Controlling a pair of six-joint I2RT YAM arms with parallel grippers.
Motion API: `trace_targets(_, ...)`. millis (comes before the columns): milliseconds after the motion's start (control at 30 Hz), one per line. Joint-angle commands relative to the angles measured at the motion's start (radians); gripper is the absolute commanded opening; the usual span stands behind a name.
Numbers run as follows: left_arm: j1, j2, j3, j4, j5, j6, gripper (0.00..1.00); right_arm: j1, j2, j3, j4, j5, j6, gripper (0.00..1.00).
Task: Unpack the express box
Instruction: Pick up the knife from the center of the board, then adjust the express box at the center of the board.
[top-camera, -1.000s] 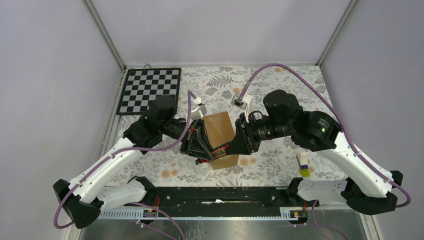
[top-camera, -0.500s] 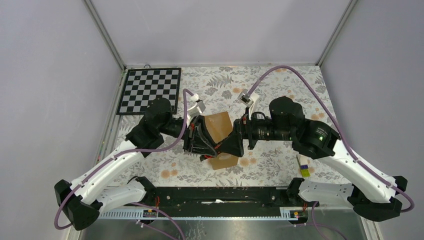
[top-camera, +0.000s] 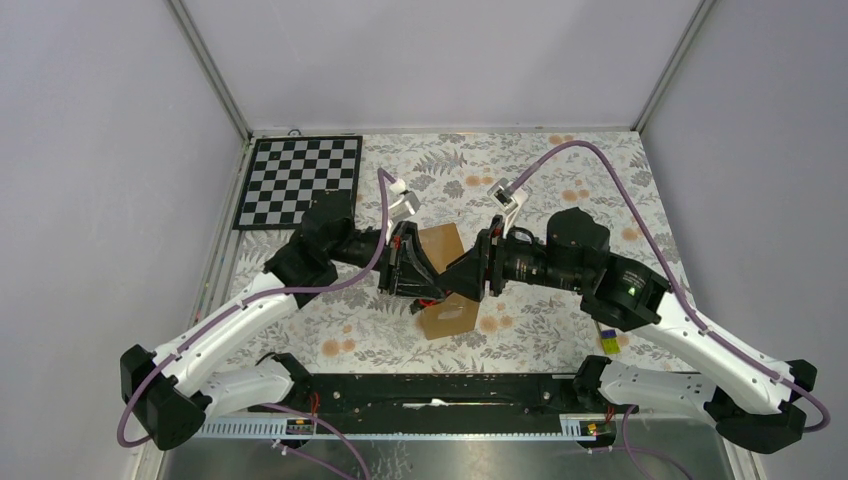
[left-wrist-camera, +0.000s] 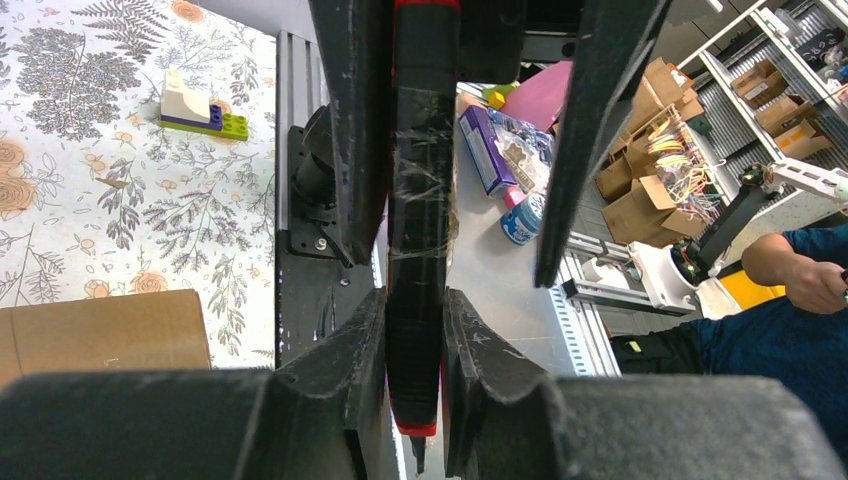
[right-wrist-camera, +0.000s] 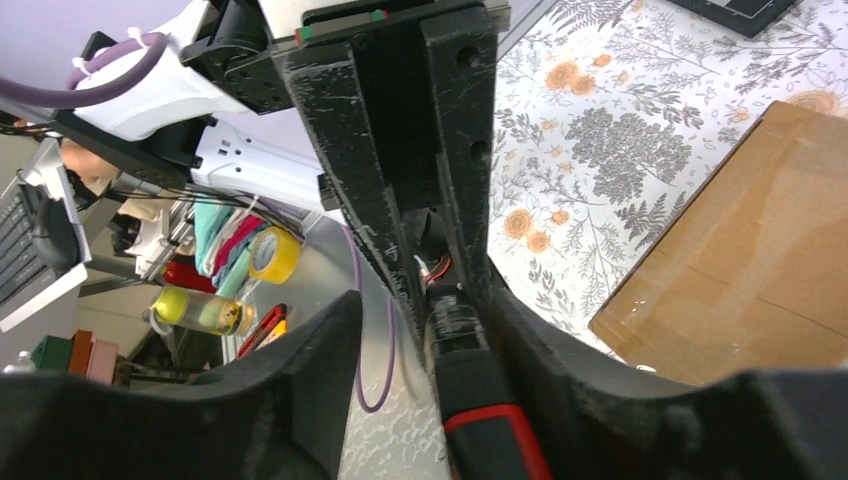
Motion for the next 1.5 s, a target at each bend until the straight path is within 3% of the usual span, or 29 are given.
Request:
trace_targets(0, -0.004, 0.000, 0.053, 0.076, -0.023, -0.003, 0.00, 0.001, -0.014, -0.026, 0.097, 0.036, 0.027, 0.53)
trace_targets(200, -0.005, 0.005, 0.054, 0.079, -0.047, -0.011, 0.00, 0.001, -0.029, -0.040, 0.098, 0.075, 0.026, 0.34)
trace_targets(333, -0.004, 0.027, 0.086, 0.019, -0.072, 0.010, 0.00, 0.001, -0.034, -0.034, 0.084, 0.115, 0.025, 0.00)
trace_targets(400, 0.004, 0.039, 0.109, -0.050, -0.105, 0.038, 0.01, 0.002, -0.040, -0.028, 0.067, 0.152, 0.020, 0.00)
trace_targets(467, 0.032, 0.050, 0.115, -0.080, -0.136, 0.033, 0.23, 0.001, -0.049, -0.019, 0.035, 0.208, 0.010, 0.00)
trace_targets(500, 0.049, 0.051, 0.112, -0.083, -0.143, 0.022, 0.25, 0.002, -0.054, -0.013, 0.015, 0.243, 0.002, 0.00)
trace_targets(567, 0.088, 0.050, 0.108, -0.100, -0.169, 0.009, 0.51, 0.001, -0.062, -0.001, -0.024, 0.316, -0.017, 0.00)
trace_targets(700, 0.161, 0.035, 0.107, -0.138, -0.217, -0.003, 0.65, 0.001, -0.063, 0.036, -0.105, 0.458, -0.060, 0.00)
trace_targets(867, 0.193, 0.036, 0.150, -0.327, -0.434, 0.036, 0.63, 0.001, -0.036, 0.071, -0.169, 0.667, -0.096, 0.00)
trace_targets(1033, 0.196, 0.035, 0.197, -0.554, -0.782, 0.029, 0.58, 0.001, -0.004, 0.091, -0.194, 0.886, -0.184, 0.00)
trace_targets(1200, 0.196, 0.036, 0.205, -0.697, -0.951, 0.012, 0.53, 0.001, 0.095, 0.063, -0.107, 1.070, -0.337, 0.00)
trace_targets(1333, 0.196, 0.022, 0.140, -0.720, -0.992, -0.029, 0.47, -0.023, 0.207, 0.015, 0.062, 1.126, -0.439, 0.00)
trace_targets(1467, 0.194, 0.010, 0.065, -0.699, -0.961, -0.067, 0.43, -0.138, 0.305, 0.009, 0.160, 0.946, -0.412, 0.00)
